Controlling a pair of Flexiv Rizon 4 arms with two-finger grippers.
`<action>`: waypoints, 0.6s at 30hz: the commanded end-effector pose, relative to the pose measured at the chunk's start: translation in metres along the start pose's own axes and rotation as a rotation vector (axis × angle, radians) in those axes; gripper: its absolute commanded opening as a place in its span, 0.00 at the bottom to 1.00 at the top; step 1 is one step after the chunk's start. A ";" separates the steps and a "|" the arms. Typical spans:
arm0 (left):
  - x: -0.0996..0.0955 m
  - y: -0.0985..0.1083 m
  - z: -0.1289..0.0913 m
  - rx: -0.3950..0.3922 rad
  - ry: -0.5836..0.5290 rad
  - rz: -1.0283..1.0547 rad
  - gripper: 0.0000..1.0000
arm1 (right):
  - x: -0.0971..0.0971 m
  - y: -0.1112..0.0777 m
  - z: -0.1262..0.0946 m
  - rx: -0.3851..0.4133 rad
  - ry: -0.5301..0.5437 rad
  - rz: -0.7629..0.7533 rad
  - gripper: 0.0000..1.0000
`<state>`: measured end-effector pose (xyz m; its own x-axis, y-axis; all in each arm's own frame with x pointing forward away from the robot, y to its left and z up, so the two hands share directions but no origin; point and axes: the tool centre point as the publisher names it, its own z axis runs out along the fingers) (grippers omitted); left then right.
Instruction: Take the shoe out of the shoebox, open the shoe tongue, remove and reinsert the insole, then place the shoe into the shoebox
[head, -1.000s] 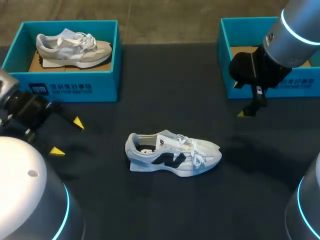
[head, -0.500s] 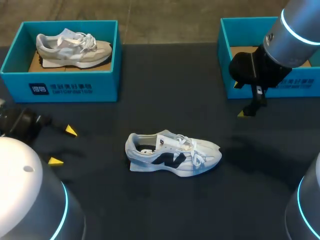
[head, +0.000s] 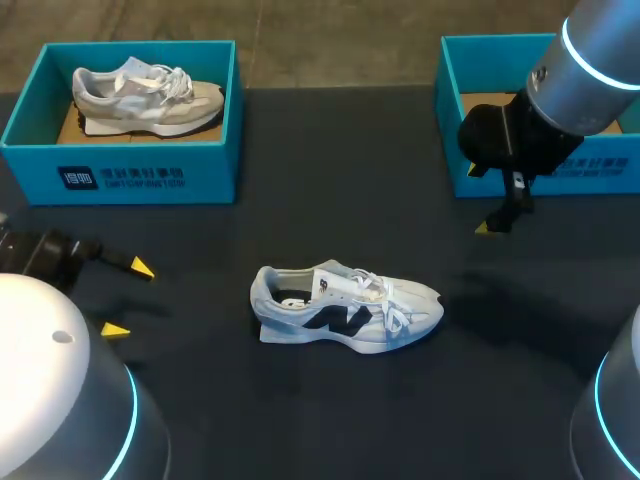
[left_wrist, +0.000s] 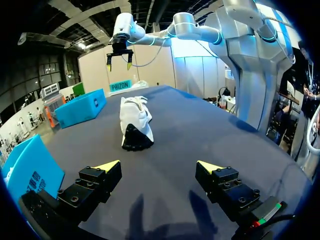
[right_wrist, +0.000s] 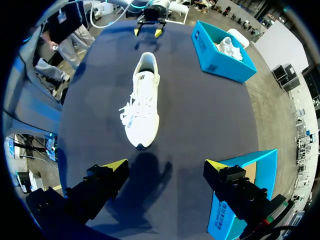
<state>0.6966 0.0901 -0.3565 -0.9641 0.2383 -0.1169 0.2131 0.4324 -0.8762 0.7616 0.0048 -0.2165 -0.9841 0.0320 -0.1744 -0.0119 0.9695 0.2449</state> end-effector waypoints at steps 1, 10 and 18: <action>0.001 -0.001 0.000 -0.003 -0.002 0.001 1.00 | 0.000 0.001 0.002 0.002 -0.001 0.001 1.00; -0.017 -0.014 0.031 -0.030 -0.189 -0.092 1.00 | 0.000 0.001 0.002 0.002 -0.001 0.001 1.00; -0.017 -0.003 0.039 -0.041 -0.277 -0.145 1.00 | 0.000 0.001 0.002 0.002 -0.001 0.001 1.00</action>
<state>0.7136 0.0528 -0.3674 -0.9958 -0.0159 -0.0901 0.0712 0.4834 -0.8725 0.7616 0.0048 -0.2165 -0.9841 0.0320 -0.1745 -0.0119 0.9695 0.2449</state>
